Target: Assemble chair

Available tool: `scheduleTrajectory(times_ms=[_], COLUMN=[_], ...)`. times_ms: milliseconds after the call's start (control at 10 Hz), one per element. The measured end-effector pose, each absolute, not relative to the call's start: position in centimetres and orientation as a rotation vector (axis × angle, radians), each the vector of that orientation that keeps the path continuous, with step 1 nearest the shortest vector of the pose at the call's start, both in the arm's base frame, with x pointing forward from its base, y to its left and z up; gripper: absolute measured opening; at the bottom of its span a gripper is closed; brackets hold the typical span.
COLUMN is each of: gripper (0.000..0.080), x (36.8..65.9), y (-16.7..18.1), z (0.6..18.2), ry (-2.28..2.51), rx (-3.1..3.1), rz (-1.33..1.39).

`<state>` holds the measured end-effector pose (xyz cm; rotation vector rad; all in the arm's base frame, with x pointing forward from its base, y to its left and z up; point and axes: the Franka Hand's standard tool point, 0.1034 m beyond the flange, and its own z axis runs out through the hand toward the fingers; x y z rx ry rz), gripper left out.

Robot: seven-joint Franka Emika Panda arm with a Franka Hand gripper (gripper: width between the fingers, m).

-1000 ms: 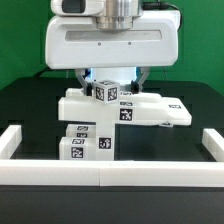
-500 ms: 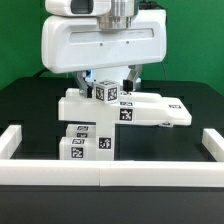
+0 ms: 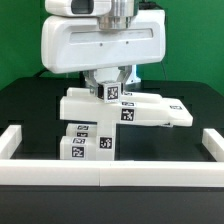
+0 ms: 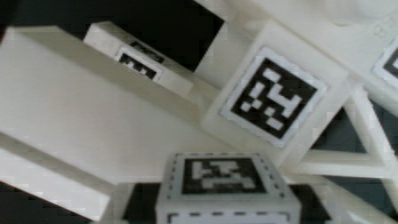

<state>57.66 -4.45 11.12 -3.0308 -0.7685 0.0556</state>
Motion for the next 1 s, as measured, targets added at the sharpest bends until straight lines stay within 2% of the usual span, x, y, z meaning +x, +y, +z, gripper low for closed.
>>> scheduleTrajectory(times_ms=[300, 1000], gripper=[0.0275, 0.0275], x=[57.66, 57.66], y=[-4.44, -4.38], z=[11.12, 11.12], ry=[-0.703, 0.059], rx=[-3.047, -3.135], rz=[0.056, 0.059])
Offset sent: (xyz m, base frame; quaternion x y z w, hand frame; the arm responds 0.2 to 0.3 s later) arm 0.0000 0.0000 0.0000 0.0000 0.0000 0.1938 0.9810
